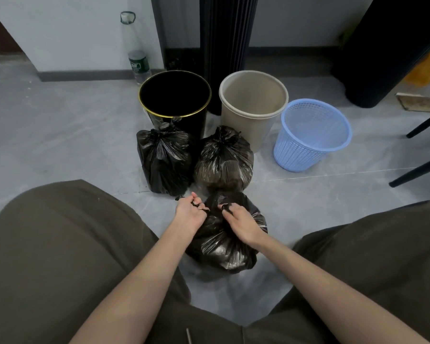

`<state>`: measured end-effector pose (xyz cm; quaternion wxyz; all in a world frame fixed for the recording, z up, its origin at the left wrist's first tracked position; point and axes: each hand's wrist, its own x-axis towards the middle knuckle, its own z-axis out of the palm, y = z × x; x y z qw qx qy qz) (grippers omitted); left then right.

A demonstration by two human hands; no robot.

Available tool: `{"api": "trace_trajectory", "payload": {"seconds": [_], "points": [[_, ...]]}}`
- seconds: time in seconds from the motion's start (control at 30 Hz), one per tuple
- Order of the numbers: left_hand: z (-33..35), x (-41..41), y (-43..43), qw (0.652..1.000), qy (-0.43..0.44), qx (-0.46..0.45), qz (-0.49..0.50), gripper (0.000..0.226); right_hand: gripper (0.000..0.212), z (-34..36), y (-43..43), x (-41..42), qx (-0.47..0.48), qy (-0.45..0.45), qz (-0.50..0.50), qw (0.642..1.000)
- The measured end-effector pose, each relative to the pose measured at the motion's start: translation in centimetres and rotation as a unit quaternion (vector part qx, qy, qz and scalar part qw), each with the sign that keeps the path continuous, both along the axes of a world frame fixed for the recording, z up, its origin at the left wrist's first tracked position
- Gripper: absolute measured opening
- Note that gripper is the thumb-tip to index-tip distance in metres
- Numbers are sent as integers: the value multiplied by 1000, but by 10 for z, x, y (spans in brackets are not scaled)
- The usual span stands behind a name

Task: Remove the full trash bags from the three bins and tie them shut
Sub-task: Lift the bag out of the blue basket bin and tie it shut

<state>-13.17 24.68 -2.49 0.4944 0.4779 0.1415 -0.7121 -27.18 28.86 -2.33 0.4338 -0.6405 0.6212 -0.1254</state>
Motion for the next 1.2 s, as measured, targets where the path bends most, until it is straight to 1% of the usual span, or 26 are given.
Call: {"api": "trace_trajectory", "payload": {"seconds": [0.07, 0.1, 0.2, 0.3, 0.37, 0.47, 0.53, 0.6, 0.67, 0.83, 0.97, 1.07, 1.13, 1.2], "points": [[-1, 0, 1, 1000, 1, 4, -5, 41, 39, -2, 5, 2, 28, 58, 35, 997], [-1, 0, 1, 1000, 3, 6, -12, 42, 46, 0, 7, 2, 37, 73, 44, 996], [-1, -1, 2, 1000, 3, 10, -20, 41, 74, 0, 8, 2, 53, 80, 48, 994], [-2, -4, 2, 999, 4, 12, -31, 41, 86, -6, 10, 2, 56, 118, 68, 989], [-3, -7, 3, 999, 4, 15, -35, 43, 83, -9, 12, 4, 55, 139, 68, 986], [-4, -10, 7, 999, 5, 33, -9, 41, 71, -12, 11, 4, 39, 172, 45, 983], [-4, -11, 8, 999, -5, 47, 5, 40, 55, -13, 10, 3, 2, 189, 21, 982], [-2, -15, 8, 998, -11, 54, 8, 39, 38, -11, 8, 2, -29, 188, -5, 982], [1, -18, 8, 999, -7, 50, 10, 39, 31, -10, 5, 0, -33, 183, -6, 983], [7, -13, 0, 1000, 2, 28, 1, 40, 23, -12, 2, -6, 19, 181, 45, 982], [-1, -3, -3, 999, 8, 35, -2, 40, 18, -3, 0, -6, 48, 144, 74, 986], [-3, -3, -2, 999, 17, 34, 0, 39, 23, 5, 1, -1, 58, 125, 92, 986], [0, -5, -2, 1000, 16, 20, -15, 39, 29, 5, 5, 2, 69, 110, 99, 987], [5, -8, -3, 999, 20, 9, -32, 39, 29, 3, 8, 1, 72, 111, 102, 986]]}}
